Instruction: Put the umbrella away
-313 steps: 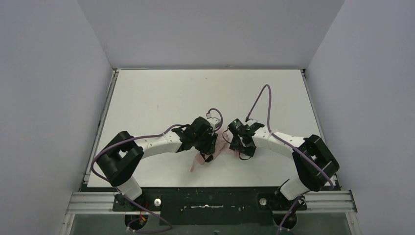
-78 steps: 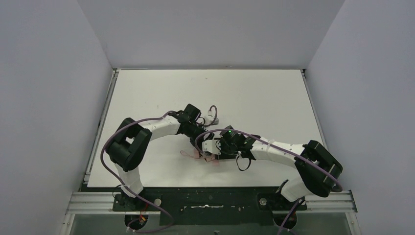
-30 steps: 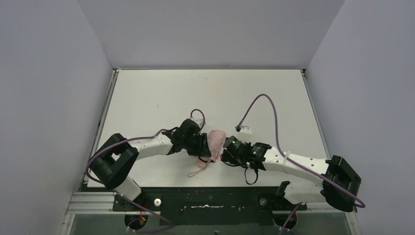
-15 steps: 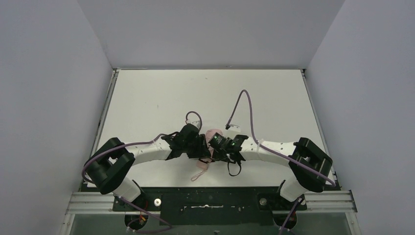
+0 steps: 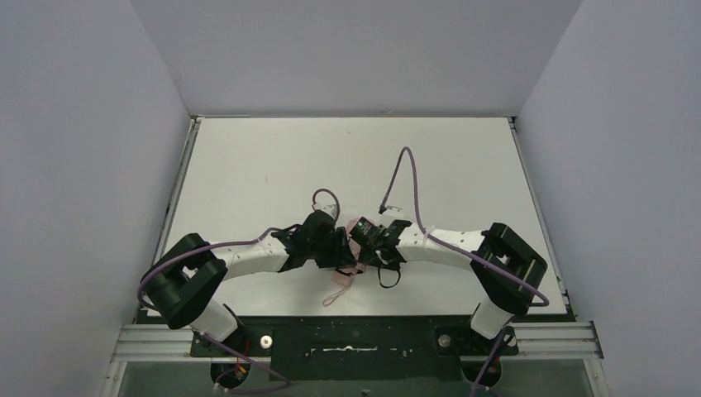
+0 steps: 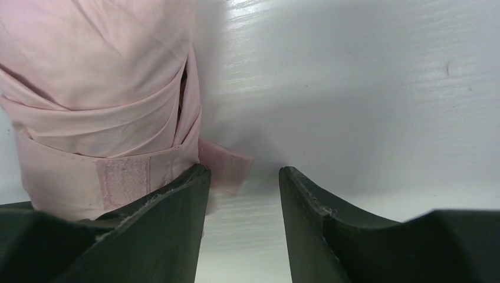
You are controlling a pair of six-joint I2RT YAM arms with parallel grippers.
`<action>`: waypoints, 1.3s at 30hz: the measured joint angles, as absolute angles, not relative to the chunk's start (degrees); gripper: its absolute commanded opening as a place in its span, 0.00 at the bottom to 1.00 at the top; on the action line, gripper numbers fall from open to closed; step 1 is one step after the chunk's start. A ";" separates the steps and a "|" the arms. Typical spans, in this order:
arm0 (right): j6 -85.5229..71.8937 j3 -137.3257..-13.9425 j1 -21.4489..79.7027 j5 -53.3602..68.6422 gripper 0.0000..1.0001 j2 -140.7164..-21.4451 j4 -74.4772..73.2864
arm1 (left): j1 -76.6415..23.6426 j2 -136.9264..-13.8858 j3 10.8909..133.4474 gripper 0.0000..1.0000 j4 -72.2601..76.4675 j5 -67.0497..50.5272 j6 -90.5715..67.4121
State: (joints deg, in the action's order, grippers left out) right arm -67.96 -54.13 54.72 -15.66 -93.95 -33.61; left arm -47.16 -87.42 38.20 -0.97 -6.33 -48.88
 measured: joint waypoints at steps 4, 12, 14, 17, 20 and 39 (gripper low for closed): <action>-67.22 -54.87 54.68 -15.64 0.48 -95.50 -34.04 | -47.16 -87.42 38.17 0.00 -0.91 -6.33 -48.88; -65.84 -56.73 54.68 -15.62 0.47 -97.21 -35.16 | -47.16 -87.42 38.15 0.00 -0.89 -6.33 -48.88; -65.49 -56.95 54.68 -15.64 0.43 -97.47 -35.35 | -47.16 -87.39 38.06 0.00 -0.75 -6.33 -48.86; -65.04 -56.95 54.35 -15.70 0.36 -97.71 -35.38 | -47.16 -87.29 37.80 0.00 -0.40 -6.33 -48.88; -64.55 -57.19 54.28 -15.70 0.30 -98.17 -35.00 | -47.16 -87.20 37.60 0.00 -0.12 -6.33 -48.88; -64.31 -48.66 50.24 -10.85 0.00 -94.08 -17.87 | -47.24 -85.86 36.86 0.00 -0.93 -3.27 -49.36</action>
